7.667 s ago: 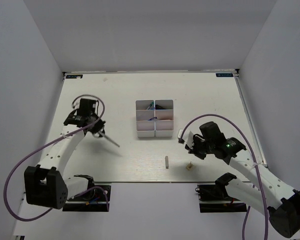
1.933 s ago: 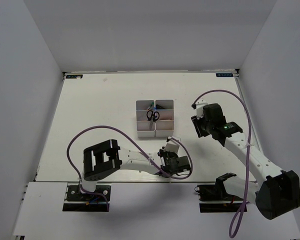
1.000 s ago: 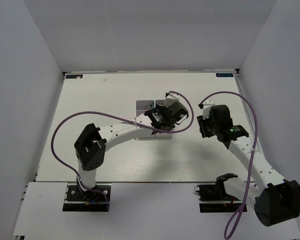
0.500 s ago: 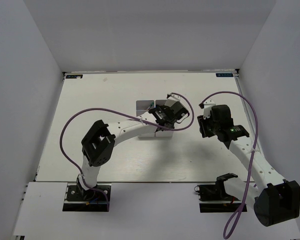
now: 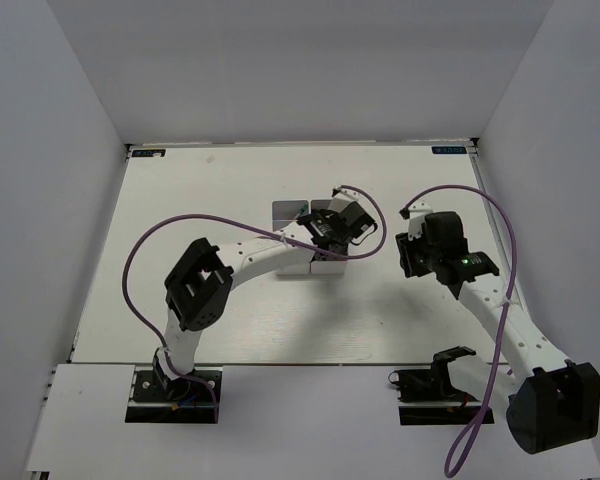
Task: Sort the stationery into containers
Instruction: Place the stationery in the storage box, then reset both arms
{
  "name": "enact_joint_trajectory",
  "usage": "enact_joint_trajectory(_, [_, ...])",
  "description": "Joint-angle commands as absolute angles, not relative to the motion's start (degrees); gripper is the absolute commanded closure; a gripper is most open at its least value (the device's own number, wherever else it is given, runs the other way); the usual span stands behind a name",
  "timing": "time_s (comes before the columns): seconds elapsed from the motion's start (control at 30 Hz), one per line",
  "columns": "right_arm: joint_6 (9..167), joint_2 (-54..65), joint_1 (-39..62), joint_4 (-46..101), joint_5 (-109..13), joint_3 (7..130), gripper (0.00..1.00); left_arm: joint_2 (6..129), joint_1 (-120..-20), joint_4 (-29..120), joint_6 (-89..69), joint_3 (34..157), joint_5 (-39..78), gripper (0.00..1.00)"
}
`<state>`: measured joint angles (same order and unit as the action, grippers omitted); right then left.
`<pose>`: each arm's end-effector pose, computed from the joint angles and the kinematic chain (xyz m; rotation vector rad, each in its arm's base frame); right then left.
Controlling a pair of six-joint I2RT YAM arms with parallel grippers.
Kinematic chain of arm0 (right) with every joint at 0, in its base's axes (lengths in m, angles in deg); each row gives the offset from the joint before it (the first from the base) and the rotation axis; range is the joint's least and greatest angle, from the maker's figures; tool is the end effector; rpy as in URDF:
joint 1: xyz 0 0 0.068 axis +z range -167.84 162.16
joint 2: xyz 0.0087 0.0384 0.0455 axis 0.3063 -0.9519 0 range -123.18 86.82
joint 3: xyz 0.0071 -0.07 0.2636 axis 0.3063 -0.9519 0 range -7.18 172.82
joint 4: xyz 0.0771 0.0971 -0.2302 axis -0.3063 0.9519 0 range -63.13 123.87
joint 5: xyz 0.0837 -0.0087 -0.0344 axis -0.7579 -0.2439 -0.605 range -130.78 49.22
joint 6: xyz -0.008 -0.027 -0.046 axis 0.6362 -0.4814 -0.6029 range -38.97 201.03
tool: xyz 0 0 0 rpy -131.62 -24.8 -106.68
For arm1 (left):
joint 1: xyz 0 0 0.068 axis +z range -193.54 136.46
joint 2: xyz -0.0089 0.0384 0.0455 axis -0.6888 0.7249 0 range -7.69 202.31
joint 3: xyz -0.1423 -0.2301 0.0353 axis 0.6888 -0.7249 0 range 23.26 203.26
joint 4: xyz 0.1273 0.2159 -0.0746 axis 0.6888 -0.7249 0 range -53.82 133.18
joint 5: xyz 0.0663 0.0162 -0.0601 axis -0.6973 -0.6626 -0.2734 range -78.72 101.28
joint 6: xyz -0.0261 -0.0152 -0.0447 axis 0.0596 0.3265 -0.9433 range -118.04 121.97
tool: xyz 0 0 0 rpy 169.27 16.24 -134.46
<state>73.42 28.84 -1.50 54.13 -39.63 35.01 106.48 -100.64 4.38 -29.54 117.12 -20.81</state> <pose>0.2039 0.0590 0.2536 -0.4721 2.2741 0.0535 0.2507 -0.3526 0.2362 0.3426 2.3603 0.0307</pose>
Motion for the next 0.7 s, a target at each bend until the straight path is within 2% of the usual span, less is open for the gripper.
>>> enact_joint_trajectory(0.0, [74.27,29.87,-2.1,54.2,-40.17,35.01,0.55,105.52,-100.31,3.72,-29.94,119.5,-20.19,0.53])
enact_joint_trajectory(0.03, [74.18,30.12,-1.93,54.2,-40.25,35.01,0.55,104.99,-100.75,3.98,-29.77,119.41,-20.1,0.55])
enact_joint_trajectory(0.1, [73.48,30.22,-2.19,54.55,-42.45,35.09,0.52,103.67,-101.72,4.33,-28.1,119.15,-20.18,0.7])
enact_joint_trajectory(0.13, [73.04,30.13,-2.28,54.81,-43.32,35.36,0.5,102.45,-103.11,4.94,-26.79,118.97,-19.92,0.78])
enact_joint_trajectory(0.17, [72.86,30.48,-2.19,54.99,-43.68,35.45,0.42,101.04,-104.34,5.21,-25.12,118.54,-19.66,0.92])
enact_joint_trajectory(0.23, [72.42,31.0,-2.46,55.17,-44.73,35.27,0.34,99.37,-106.63,6.09,-23.09,117.57,-17.74,0.99])
enact_joint_trajectory(0.27, [72.25,31.62,-2.46,55.17,-45.08,34.92,0.27,95.7,-108.47,6.53,-20.91,116.7,-17.72,1.0])
enact_joint_trajectory(0.3, [72.24,31.88,-2.72,54.73,-46.04,34.57,0.25,93.93,-110.23,7.75,-20.02,112.77,-17.55,0.98])
enact_joint_trajectory(0.33, [72.5,32.76,-2.81,54.47,-46.23,34.48,0.24,90.34,-110.85,8.37,-19.31,111.08,-16.33,0.89])
enact_joint_trajectory(0.37, [73.46,32.94,-2.81,54.29,-46.23,34.48,0.22,86.22,-111.99,9.68,-19.3,108.89,-16.49,0.73])
enact_joint_trajectory(0.4, [74.17,33.98,-2.72,54.2,-46.4,34.48,0.14,84.26,-112.44,9.96,-19.48,103.38,-16.84,0.29])
enact_joint_trajectory(0.43, [75.92,34.17,-2.81,54.03,-46.32,34.74,0.1,79.8,-112.44,9.79,-19.65,101.41,-16.41,0.14])
enact_joint_trajectory(0.47, [77.33,34.69,-2.81,53.76,-45.88,34.74,0.1,75.15,-111.75,9.35,-20.0,99.39,-16.49,0.0])
enact_joint_trajectory(0.57, [80.24,37.15,-2.72,52.45,-42.98,34.31,0.1,61.63,-107.98,6.55,-21.93,87.37,-15.01,0.0])
enact_joint_trajectory(0.67, [79.63,40.4,-2.63,50.25,-43.33,31.23,0.1,55.26,-101.75,5.13,-23.61,78.91,-10.63,0.0])
